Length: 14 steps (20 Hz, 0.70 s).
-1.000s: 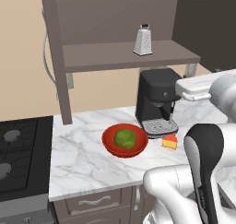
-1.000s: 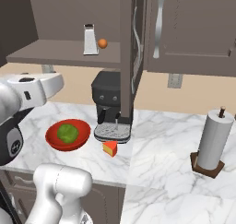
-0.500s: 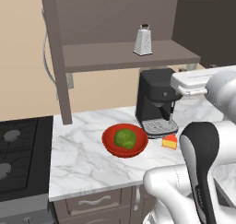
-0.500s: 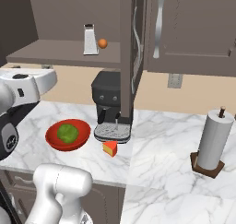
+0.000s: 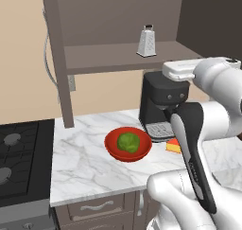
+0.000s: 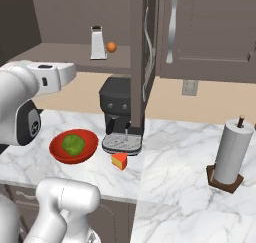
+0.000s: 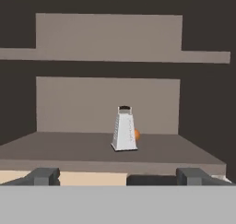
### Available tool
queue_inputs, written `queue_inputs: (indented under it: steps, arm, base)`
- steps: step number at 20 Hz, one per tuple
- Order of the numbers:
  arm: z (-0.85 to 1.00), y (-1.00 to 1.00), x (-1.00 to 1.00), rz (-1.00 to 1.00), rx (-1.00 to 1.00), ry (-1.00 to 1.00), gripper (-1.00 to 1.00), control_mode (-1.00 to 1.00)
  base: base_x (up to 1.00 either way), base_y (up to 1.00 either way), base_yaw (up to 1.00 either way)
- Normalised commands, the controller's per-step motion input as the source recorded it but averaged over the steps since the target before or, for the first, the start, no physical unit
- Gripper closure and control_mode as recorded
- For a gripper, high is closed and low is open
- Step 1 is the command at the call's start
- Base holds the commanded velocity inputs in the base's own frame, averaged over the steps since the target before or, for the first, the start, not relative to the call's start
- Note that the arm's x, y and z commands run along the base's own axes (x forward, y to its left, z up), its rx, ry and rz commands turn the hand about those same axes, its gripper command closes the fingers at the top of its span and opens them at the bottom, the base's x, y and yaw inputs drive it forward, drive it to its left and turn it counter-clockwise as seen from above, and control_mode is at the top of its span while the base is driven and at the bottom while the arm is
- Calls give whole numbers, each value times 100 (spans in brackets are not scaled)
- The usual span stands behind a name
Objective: Pick the cheese from the fridge and the cheese grater from the cabinet and place them next to the salad bowl.
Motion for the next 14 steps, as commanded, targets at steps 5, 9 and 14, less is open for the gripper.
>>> queue_inputs:
  steps: [5,9,14]
  arm:
    - [0,0,27,0,0,0,-100,-100]
    - [0,-15,23,0,0,0,-100,-100]
    - [2,-24,18,0,0,0,-100,-100]
  base:
    - [0,0,0]
    - [0,0,0]
    - [0,0,0]
